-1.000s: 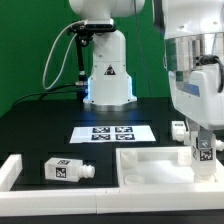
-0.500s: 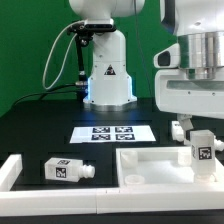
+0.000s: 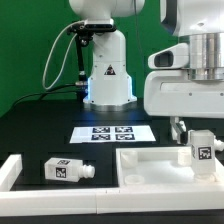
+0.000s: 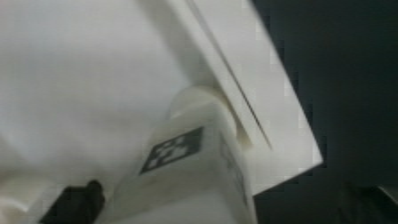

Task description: Assemble one leg

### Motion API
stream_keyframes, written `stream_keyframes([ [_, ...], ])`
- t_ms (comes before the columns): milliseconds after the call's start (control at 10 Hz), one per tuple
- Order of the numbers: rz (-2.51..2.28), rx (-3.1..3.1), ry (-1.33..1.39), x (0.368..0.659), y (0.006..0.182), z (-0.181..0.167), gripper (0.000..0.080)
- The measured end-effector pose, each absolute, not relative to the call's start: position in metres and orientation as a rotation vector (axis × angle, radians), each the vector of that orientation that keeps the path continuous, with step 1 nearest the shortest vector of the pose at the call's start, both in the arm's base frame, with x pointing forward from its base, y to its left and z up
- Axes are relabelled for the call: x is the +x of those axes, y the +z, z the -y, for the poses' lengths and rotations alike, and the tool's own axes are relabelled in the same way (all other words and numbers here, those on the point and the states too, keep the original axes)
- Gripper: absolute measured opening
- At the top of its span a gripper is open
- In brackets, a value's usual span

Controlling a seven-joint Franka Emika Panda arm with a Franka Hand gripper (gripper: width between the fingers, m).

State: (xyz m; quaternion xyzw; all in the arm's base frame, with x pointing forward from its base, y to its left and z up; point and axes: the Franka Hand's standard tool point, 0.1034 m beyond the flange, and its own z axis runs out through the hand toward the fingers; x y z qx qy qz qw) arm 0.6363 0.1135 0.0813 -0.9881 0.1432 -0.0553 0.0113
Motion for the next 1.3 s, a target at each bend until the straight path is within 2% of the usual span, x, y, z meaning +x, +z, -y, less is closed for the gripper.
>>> stream_keyframes([
  [200, -0.442, -3.084, -0.165, 0.6350, 0.0787, -0.1139, 0.0648],
  [400, -0.499, -3.073, -0.164, 0.6349, 0.0786, -0.1136, 0.0391],
  [500, -0.611, -3.048, -0.162, 0.6349, 0.0786, -0.1137, 0.0391],
  [600, -0.719, -3.021, -0.160, 0.6349, 0.0786, -0.1138, 0.0282],
  [800, -0.925, -2.957, -0.156, 0.6354, 0.0777, -0.1137, 0.0282],
  [1100, -1.532, -2.677, -0.133, 0.6392, 0.0772, -0.1103, 0.0282],
  [1300, -2.040, -2.258, -0.069, 0.6387, 0.0763, -0.1078, 0.0284],
])
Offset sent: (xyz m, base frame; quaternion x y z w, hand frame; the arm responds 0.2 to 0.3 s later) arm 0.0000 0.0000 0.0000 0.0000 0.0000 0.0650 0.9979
